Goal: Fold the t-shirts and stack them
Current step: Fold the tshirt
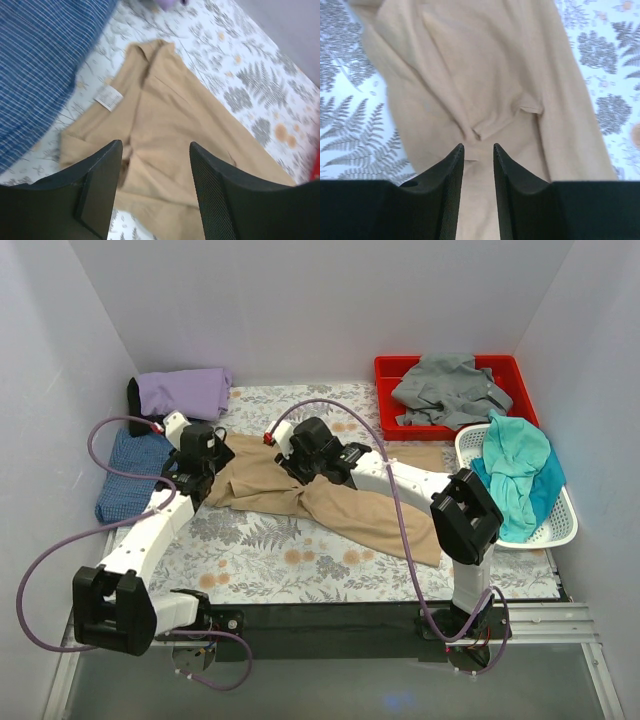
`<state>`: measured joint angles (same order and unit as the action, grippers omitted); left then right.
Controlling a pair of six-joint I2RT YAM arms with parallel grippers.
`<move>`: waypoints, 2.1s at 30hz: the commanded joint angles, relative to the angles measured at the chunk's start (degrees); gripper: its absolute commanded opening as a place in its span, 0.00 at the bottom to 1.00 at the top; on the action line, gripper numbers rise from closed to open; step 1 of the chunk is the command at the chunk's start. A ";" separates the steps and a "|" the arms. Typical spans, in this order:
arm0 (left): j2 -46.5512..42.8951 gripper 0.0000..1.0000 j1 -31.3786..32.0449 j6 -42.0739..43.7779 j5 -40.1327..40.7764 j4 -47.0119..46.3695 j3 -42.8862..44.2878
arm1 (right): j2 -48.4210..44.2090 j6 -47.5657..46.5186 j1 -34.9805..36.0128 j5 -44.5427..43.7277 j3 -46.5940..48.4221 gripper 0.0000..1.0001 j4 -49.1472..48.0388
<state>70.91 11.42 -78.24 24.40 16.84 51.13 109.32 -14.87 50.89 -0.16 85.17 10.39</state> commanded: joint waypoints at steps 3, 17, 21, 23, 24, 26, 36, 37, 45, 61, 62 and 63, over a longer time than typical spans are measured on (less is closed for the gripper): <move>-1.57 0.54 0.62 -0.95 -12.80 1.97 -6.74 | 0.63 11.87 -0.09 9.04 -0.79 0.37 -0.11; -3.41 0.54 0.62 -3.50 -16.48 2.14 -9.12 | 2.31 31.39 -0.71 10.62 -6.67 0.43 -1.78; -4.82 0.55 0.62 -5.95 -20.00 2.32 -12.63 | 1.25 35.00 -0.80 10.71 -9.31 0.44 -3.18; -5.26 0.55 0.62 -7.01 -20.27 2.84 -13.69 | 0.37 36.31 -0.80 10.89 -10.28 0.44 -4.24; -5.43 0.55 0.62 -7.45 -20.27 2.93 -14.56 | 0.20 36.58 -0.80 10.63 -11.24 0.44 -4.59; -5.44 0.56 0.62 -7.89 -20.01 3.02 -15.27 | -0.24 36.84 -0.80 10.89 -11.95 0.44 -5.81; -5.09 0.59 -0.17 -8.16 -17.11 1.27 -17.12 | -0.51 36.58 -1.50 13.70 -13.36 0.44 -12.31; -5.08 0.59 -0.26 -8.07 -17.20 0.92 -17.03 | -0.42 36.58 -1.50 13.96 -13.45 0.44 -12.67; -3.94 0.59 -0.61 -7.63 -18.16 0.39 -16.77 | 2.39 36.93 -2.90 15.54 -11.43 0.36 -13.21; -5.52 0.59 -1.22 -7.02 -15.45 3.80 -13.08 | -0.51 33.34 -3.26 18.80 -8.09 0.01 -13.91; -5.87 0.59 -1.31 -6.49 -14.31 4.25 -11.69 | -0.68 33.16 -3.61 18.88 -6.43 0.01 -13.65; -6.22 0.59 -1.31 -6.14 -13.77 4.51 -11.24 | -0.77 33.15 -3.87 19.23 -5.63 0.01 -13.30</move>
<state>67.26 10.55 -85.73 7.07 19.75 35.86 112.01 20.03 47.77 17.34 74.67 -0.99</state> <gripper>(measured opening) 0.589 0.020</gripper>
